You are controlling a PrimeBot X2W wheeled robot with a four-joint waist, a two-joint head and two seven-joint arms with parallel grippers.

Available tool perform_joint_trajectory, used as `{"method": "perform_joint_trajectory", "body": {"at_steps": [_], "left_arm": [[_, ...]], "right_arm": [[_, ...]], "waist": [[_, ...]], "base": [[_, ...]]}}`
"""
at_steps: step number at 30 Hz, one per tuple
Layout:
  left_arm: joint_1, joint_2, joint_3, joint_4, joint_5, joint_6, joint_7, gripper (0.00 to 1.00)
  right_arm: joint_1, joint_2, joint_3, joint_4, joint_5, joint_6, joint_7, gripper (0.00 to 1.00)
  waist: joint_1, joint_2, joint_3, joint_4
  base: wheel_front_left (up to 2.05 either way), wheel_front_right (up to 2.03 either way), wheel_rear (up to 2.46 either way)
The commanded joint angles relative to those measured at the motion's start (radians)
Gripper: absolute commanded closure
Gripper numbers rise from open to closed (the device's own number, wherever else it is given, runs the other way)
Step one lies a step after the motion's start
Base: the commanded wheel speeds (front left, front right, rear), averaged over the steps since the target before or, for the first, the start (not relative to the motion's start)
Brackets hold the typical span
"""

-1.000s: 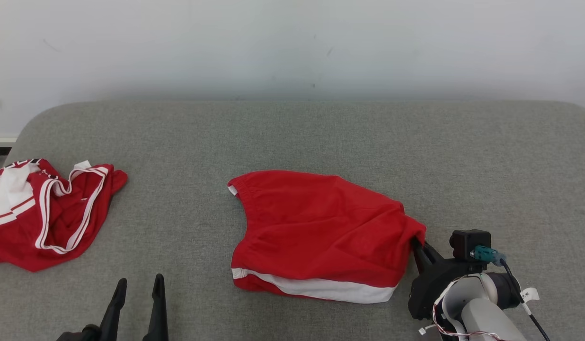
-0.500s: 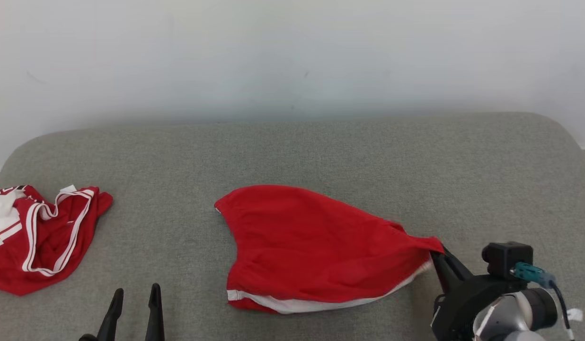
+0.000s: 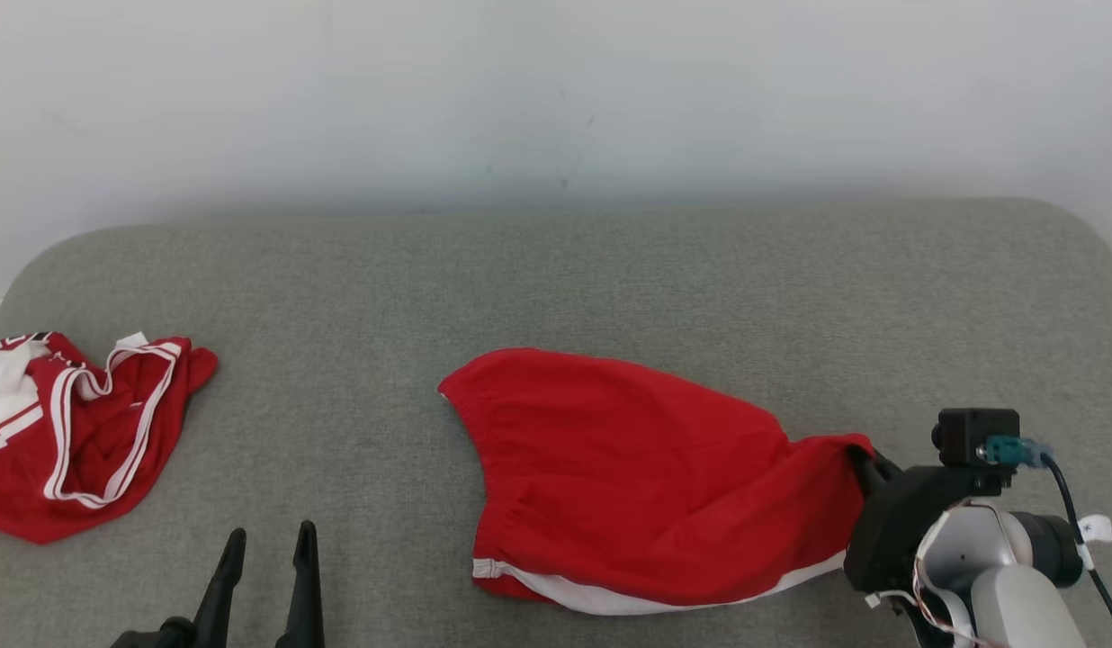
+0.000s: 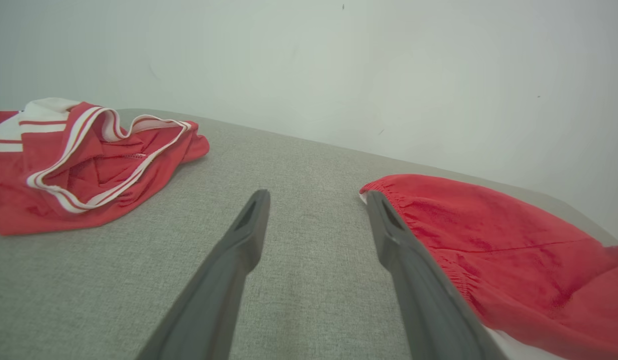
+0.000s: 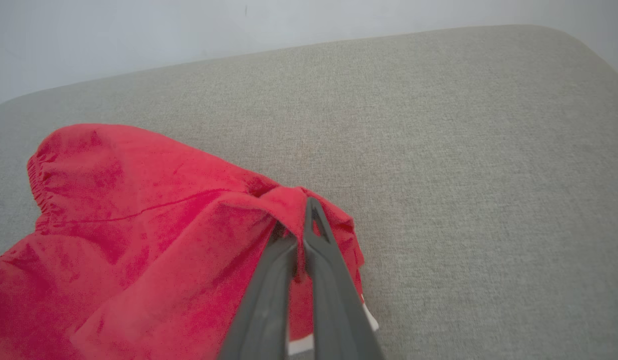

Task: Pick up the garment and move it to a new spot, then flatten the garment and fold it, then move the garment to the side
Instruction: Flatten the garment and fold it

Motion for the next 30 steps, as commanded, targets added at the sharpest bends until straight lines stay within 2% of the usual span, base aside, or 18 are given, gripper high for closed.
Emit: {"method": "perform_joint_trajectory", "body": {"at_steps": [1, 6, 13, 14, 15, 18, 22, 30], "left_arm": [[-0.018, 0.000, -0.005, 0.001, 0.008, 0.002, -0.001, 0.00], [-0.037, 0.000, -0.018, 0.009, 0.011, 0.001, -0.001, 0.00], [-0.053, 0.000, -0.015, 0.014, 0.009, 0.001, -0.001, 0.00], [-0.055, 0.000, -0.014, 0.014, 0.009, 0.000, -0.001, 0.00], [-0.058, 0.000, -0.013, 0.015, 0.008, 0.000, -0.001, 0.00], [-0.061, 0.000, -0.010, 0.017, 0.007, 0.000, -0.001, 0.00], [-0.056, 0.000, -0.002, 0.021, 0.000, 0.001, -0.001, 0.00], [-0.023, 0.000, 0.028, 0.025, -0.008, 0.013, -0.001, 0.00]], "right_arm": [[-0.056, 0.001, -0.019, 0.086, -0.019, -0.003, -0.013, 1.00], [-0.190, -0.002, -0.045, 0.304, -0.066, -0.003, -0.092, 1.00], [-0.332, -0.009, -0.064, 0.531, -0.126, -0.003, -0.231, 1.00], [-0.348, -0.009, -0.067, 0.556, -0.133, -0.003, -0.250, 0.55], [-0.359, -0.008, -0.069, 0.578, -0.142, -0.003, -0.269, 0.00], [-0.379, -0.014, -0.059, 0.613, -0.161, -0.003, -0.306, 0.00], [-0.381, -0.029, -0.040, 0.626, -0.186, -0.003, -0.418, 0.00], [-0.254, -0.030, 0.019, 0.512, -0.210, -0.003, -0.640, 0.00]], "waist": [[0.0000, -0.0001, 0.017, 0.020], [0.0000, -0.0001, 0.035, 0.049], [0.0000, -0.0001, 0.054, 0.069], [0.0000, -0.0001, 0.057, 0.070], [0.0000, -0.0001, 0.057, 0.070], [0.0000, -0.0001, 0.057, 0.068], [0.0000, -0.0001, 0.044, 0.051], [0.0000, -0.0001, 0.001, -0.015]], "base": [[0.00, 0.00, 0.00], [0.00, 0.00, 0.00], [0.00, 0.00, 0.00], [0.00, 0.00, 0.00], [0.00, 0.00, 0.00], [0.00, 0.00, 0.00], [0.00, 0.00, 0.00], [0.00, 0.00, 0.00]]}}
